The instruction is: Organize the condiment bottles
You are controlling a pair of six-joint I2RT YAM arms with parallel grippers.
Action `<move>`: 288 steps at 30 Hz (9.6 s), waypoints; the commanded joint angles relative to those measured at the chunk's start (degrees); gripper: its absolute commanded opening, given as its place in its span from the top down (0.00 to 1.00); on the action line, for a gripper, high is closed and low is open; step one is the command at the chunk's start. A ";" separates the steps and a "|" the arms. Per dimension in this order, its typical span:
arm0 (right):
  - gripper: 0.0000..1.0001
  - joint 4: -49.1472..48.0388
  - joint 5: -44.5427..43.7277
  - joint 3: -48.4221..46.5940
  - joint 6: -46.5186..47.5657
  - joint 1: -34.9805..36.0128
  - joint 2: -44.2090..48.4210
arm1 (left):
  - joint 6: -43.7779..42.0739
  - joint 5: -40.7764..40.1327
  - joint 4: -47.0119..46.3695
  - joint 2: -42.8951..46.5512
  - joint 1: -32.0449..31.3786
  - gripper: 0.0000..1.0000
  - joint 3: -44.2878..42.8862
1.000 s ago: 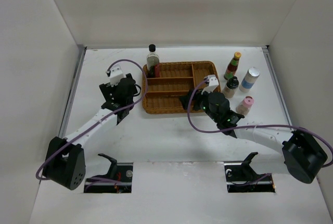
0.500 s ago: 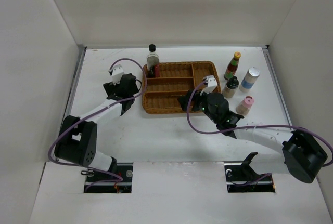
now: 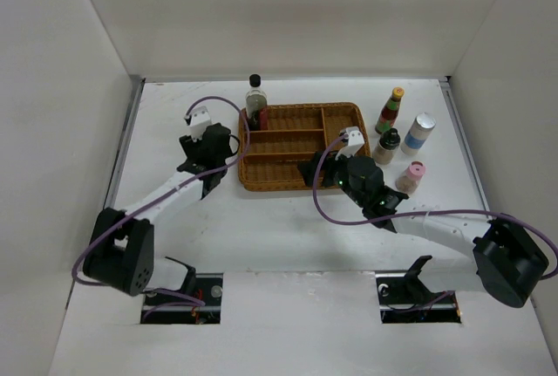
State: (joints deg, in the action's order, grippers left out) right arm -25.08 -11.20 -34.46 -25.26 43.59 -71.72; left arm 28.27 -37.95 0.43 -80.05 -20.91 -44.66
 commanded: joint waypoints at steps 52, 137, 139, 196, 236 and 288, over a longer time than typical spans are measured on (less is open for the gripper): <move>0.25 -2.43 -0.40 -0.26 0.47 -0.13 4.31 | -8.58 -8.45 -15.19 -1.89 -20.88 0.00 -11.60; 0.75 24.29 -14.20 -53.96 18.49 -15.62 -15.91 | 15.41 -13.63 -34.71 39.01 -18.16 0.00 43.08; 0.75 24.20 -13.85 -54.05 18.49 -11.84 -15.64 | 15.67 -13.90 -34.27 38.83 -17.98 0.00 42.99; 0.19 11.81 -18.07 -41.05 13.74 16.13 -20.66 | 18.22 -12.76 -34.09 39.18 -17.98 0.00 44.14; 0.15 20.17 -12.71 -21.52 4.07 -34.58 -18.00 | 18.40 -11.53 -35.85 33.82 -18.51 0.00 42.99; 0.19 15.93 -16.39 -33.75 1.97 10.41 -26.81 | 18.75 -11.00 -36.64 33.82 -18.34 0.00 43.26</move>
State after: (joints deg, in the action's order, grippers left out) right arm -7.99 -26.20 -65.49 -22.35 53.34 -100.68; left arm 46.33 -49.21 -33.91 -46.92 -39.40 -2.94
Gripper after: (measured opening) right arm 0.800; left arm 0.997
